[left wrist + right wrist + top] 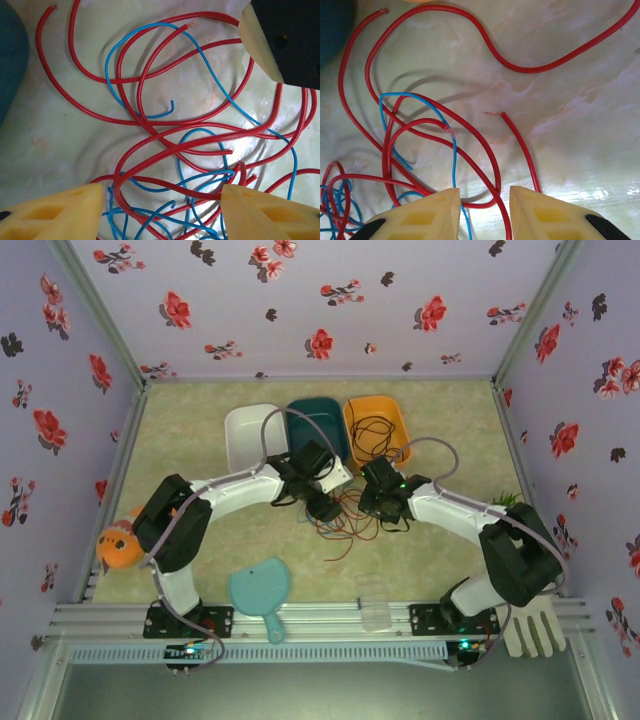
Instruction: Untangle the cables
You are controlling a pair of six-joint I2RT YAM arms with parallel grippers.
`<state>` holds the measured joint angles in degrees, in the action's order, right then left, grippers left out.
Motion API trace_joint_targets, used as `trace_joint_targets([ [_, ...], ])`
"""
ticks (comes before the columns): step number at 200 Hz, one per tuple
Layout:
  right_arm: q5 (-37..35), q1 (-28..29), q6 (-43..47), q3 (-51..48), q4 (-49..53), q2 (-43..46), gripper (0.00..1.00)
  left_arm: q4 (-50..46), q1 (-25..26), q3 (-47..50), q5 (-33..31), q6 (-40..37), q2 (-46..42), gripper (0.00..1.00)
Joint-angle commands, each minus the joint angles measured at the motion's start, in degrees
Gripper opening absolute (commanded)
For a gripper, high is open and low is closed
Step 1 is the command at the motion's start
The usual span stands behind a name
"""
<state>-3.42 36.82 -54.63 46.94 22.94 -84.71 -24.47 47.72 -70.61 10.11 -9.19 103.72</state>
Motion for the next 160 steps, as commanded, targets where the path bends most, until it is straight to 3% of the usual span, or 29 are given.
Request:
trace_joint_targets([
  [1, -1.5, 0.3, -0.5, 1.0, 1.0, -1.5, 0.32, 0.5, -0.2, -1.9, 0.7, -1.4, 1.4, 0.63],
  [58, -1.1, 0.1, -0.7, 1.0, 0.0, -4.1, 0.30, 3.5, -0.3, -2.0, 0.4, 0.1, 2.4, 0.52],
  [109, -1.8, -0.3, -0.8, 0.7, -0.5, -4.9, 0.30, 3.8, -0.5, -2.6, -3.1, 1.1, 3.7, 0.52],
  [160, -0.9, -0.5, -0.6, 0.8, -1.7, -6.8, 0.18, 3.1, -0.6, -3.6, -3.9, 1.7, 5.1, 0.51],
])
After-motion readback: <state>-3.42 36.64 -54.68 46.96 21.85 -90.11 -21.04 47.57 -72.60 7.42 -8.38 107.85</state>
